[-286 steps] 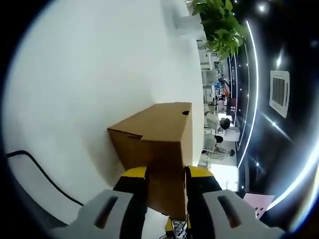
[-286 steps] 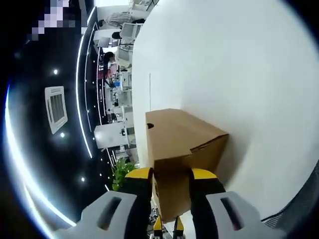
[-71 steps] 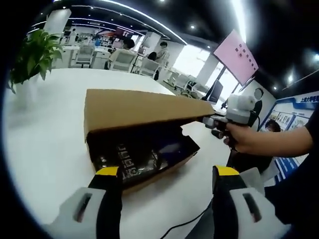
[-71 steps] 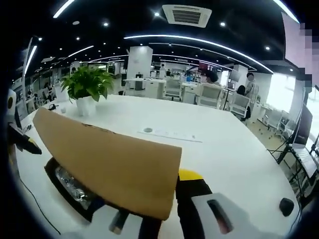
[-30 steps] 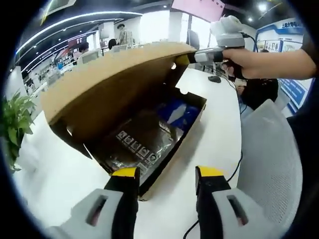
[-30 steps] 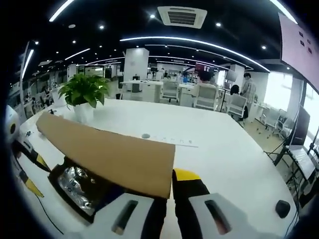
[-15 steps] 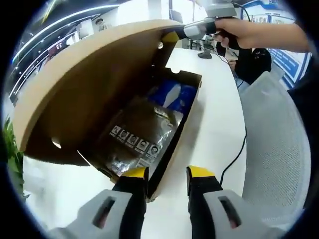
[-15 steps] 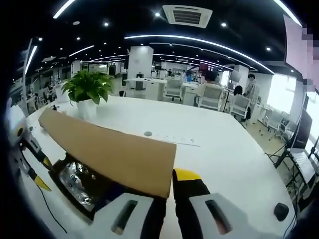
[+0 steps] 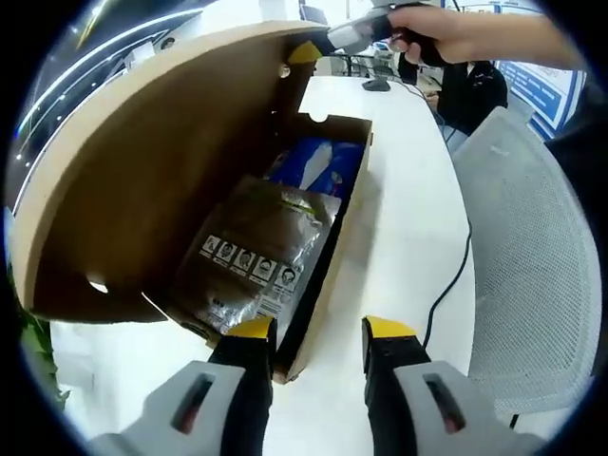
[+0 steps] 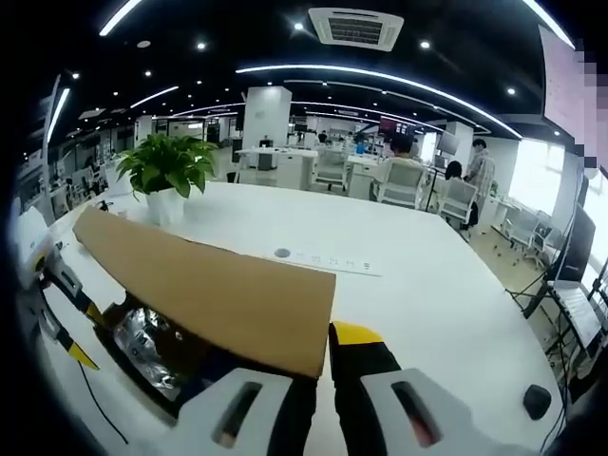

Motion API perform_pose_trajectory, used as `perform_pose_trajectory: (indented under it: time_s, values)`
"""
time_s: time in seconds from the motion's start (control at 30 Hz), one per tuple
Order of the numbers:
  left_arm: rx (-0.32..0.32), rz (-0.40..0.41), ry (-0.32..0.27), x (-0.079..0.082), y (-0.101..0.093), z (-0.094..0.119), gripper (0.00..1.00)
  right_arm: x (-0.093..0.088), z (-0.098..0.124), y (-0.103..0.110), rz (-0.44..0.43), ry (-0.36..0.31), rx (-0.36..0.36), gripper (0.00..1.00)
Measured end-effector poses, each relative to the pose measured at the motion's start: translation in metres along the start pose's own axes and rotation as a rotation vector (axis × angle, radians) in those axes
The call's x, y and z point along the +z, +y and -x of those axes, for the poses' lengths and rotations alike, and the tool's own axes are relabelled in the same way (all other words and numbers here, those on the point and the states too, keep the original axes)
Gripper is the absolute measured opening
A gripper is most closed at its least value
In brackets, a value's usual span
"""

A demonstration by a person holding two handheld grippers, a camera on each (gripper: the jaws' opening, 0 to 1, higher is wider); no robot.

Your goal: Operate the shoe box by opening the lid, removing the specified soft item, and placing it in the target area until the item is outside and the box remains undamaged.

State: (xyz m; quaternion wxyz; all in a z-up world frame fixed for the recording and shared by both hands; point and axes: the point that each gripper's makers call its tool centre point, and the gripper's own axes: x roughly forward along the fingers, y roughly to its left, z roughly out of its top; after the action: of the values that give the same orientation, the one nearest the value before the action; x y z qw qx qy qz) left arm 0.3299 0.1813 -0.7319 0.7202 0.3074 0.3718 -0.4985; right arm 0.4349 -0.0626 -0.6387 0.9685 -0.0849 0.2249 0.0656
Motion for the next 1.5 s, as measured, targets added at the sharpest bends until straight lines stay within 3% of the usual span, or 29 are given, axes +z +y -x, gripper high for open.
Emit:
perform_pose_trajectory:
  time_s: [0.3,0.47,0.6,0.9,1.0,1.13,1.3,1.37,1.5]
  values:
    - [0.008,-0.025,0.008,-0.004,0.001,-0.006,0.39,-0.002,0.0,0.0,-0.005,0.006,0.001,0.0]
    - [-0.001,-0.063,0.037,-0.008,0.001,-0.012,0.35,-0.005,0.0,0.001,-0.008,0.015,0.005,0.0]
    - [-0.01,-0.12,0.073,-0.012,0.0,-0.018,0.26,-0.005,0.0,0.001,-0.013,0.019,0.007,0.0]
    - [-0.028,-0.105,0.082,-0.013,-0.001,-0.023,0.26,-0.005,0.0,0.001,-0.006,0.025,0.015,0.0]
    - [-0.047,-0.148,0.096,-0.012,-0.009,-0.024,0.28,-0.006,0.0,0.001,-0.005,0.027,0.018,0.0]
    - [-0.055,-0.228,0.146,-0.022,-0.014,-0.032,0.31,-0.006,-0.001,0.001,-0.01,0.031,0.013,0.0]
    - [-0.072,-0.164,0.155,-0.024,-0.01,-0.036,0.3,-0.008,-0.001,0.001,-0.011,0.034,0.015,0.0]
    - [-0.062,-0.162,0.184,-0.032,-0.007,-0.039,0.28,-0.009,0.0,0.001,-0.013,0.036,0.015,0.0]
    - [-0.06,-0.173,0.174,-0.03,-0.005,-0.039,0.25,-0.01,0.0,0.001,-0.013,0.039,0.018,0.0]
